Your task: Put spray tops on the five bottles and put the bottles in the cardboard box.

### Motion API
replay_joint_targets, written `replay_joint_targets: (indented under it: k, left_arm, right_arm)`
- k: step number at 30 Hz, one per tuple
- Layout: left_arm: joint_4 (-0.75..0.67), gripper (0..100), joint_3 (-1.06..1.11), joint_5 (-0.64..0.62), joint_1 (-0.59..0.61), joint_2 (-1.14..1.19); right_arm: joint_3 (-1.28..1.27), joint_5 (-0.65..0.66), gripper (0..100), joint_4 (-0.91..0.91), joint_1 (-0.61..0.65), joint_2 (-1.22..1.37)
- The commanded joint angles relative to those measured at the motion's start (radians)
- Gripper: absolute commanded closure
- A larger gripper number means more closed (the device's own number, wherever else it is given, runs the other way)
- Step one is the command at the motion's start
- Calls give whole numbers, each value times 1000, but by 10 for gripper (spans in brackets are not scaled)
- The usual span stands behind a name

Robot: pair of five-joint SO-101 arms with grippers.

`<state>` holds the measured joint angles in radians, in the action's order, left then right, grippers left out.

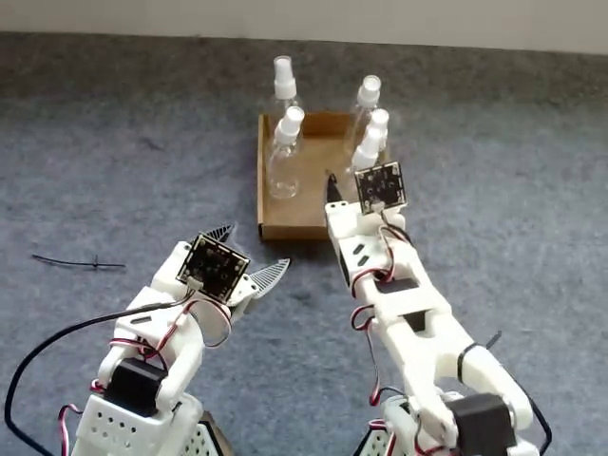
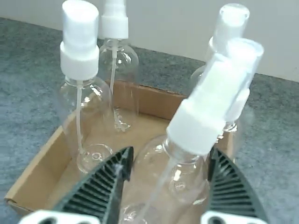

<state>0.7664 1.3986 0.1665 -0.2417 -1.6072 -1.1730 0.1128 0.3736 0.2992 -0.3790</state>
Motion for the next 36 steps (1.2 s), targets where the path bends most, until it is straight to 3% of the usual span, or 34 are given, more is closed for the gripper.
replay_joint_targets:
  k: [1,12,30,36]
  left_arm:
    - [-25,705,-8,5,5,-7]
    - [-25,705,-7,5,5,-7]
    - [-25,705,-7,5,5,-7]
    - [-25,705,-7,5,5,-7]
  right_arm:
    - [21,11,800,-48,16,-110]
    - [50,11,800,-65,27,-130]
    - [509,8,800,-691,21,-150]
    - [720,12,800,-1020,22,-271]
